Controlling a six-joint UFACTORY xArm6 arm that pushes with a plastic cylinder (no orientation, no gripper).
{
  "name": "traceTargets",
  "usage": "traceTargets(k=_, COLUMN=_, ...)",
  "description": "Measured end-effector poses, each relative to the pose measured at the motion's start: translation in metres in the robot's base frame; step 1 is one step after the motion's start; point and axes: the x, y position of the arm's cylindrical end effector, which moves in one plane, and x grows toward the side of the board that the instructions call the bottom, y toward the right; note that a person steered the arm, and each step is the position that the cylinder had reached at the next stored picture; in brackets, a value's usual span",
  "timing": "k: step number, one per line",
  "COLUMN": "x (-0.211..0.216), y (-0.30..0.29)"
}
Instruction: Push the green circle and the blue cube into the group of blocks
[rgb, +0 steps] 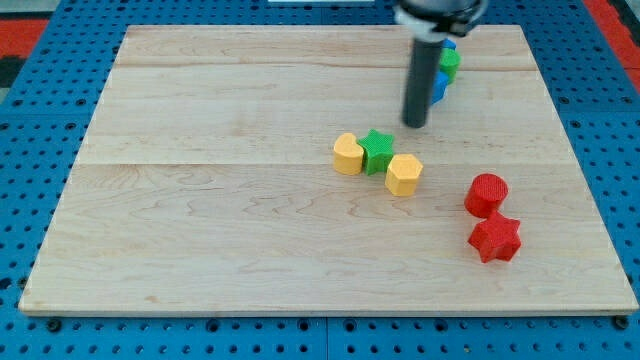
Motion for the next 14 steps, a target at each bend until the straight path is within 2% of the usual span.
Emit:
traceTargets(k=1, x=-0.058, y=0.086)
traceTargets(k=2, x=-0.107, y=0.093)
traceTargets(k=3, x=-0.114, y=0.025)
traceTargets(k=4, x=-0.07, y=-0.013)
traceTargets(k=5, x=-0.05, y=-0.032)
traceTargets(k=6, x=-0.072, y=-0.034)
traceTargets(k=7, x=-0.071, y=0.03)
traceTargets(k=8, x=-0.04, y=0.034)
traceTargets(k=10, x=0.016, y=-0.077)
traceTargets(k=11, x=0.022, y=-0.103)
traceTargets(k=12, x=0.002, y=-0.098)
traceTargets(k=14, x=-0.002, y=-0.237)
